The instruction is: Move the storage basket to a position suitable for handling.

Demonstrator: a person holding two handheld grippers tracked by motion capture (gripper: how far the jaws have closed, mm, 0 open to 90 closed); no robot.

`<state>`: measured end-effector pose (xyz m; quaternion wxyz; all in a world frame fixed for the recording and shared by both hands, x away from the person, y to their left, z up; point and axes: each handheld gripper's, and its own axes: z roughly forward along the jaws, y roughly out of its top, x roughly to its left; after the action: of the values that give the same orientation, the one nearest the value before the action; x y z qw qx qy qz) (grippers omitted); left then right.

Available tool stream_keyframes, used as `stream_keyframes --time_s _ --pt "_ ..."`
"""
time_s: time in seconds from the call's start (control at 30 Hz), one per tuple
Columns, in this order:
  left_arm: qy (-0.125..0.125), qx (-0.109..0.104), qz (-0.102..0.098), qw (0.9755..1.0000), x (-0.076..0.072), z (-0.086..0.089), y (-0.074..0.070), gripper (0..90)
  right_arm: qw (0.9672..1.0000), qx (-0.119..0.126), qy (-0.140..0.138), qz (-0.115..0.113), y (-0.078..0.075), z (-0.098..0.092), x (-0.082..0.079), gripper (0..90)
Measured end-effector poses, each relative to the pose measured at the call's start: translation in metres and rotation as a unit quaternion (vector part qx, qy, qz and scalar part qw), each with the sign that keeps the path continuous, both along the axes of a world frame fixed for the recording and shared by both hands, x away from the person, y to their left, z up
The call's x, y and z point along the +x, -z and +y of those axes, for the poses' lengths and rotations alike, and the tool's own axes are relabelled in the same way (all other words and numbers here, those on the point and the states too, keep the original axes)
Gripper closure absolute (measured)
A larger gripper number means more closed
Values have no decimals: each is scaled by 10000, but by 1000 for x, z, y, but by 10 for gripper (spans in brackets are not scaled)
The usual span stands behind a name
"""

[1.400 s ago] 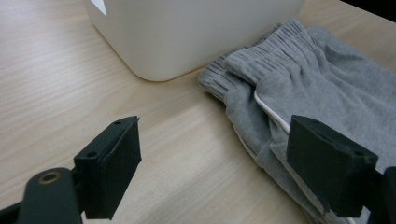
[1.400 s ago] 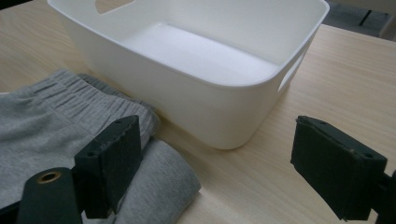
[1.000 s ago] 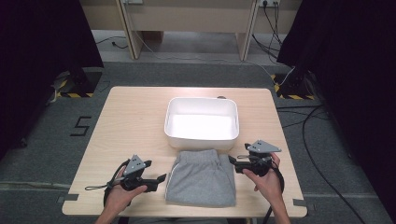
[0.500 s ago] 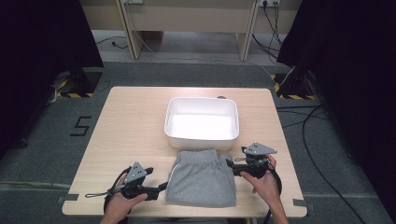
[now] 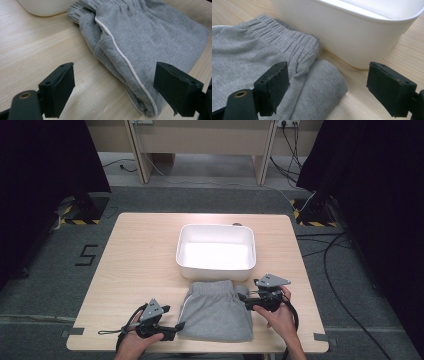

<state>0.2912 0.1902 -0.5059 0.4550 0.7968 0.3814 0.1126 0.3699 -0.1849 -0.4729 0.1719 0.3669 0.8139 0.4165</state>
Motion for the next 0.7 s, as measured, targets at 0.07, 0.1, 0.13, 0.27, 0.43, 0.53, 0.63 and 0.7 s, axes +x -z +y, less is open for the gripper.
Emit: stream_keyframes --time_s 0.07,0.1,0.13,0.27,0.43,0.53,0.63,0.7 --pt "4 -7 21 10000 0 -2 1 166 10000 -7 1 26 2 1 1 183" --pt "12 18 26 10000 -1 -2 1 166 10000 4 7 88 4 2 2 180" --pt "14 27 37 10000 -1 -4 2 166 10000 4 7 88 4 2 2 180" --pt "62 112 35 9999 -3 -9 6 164 9998 2 -75 191 8 7 5 180" --pt "50 142 63 9999 -3 -11 7 168 9996 -21 -132 245 11 11 7 180" --pt "89 159 98 9998 -5 -13 7 187 9995 -45 -128 274 14 12 9 179" --pt "198 180 136 9995 -9 -19 6 190 9993 -50 -140 345 17 14 11 178" --pt "235 180 167 9994 -10 -22 8 189 9992 -50 -140 371 18 16 12 179"
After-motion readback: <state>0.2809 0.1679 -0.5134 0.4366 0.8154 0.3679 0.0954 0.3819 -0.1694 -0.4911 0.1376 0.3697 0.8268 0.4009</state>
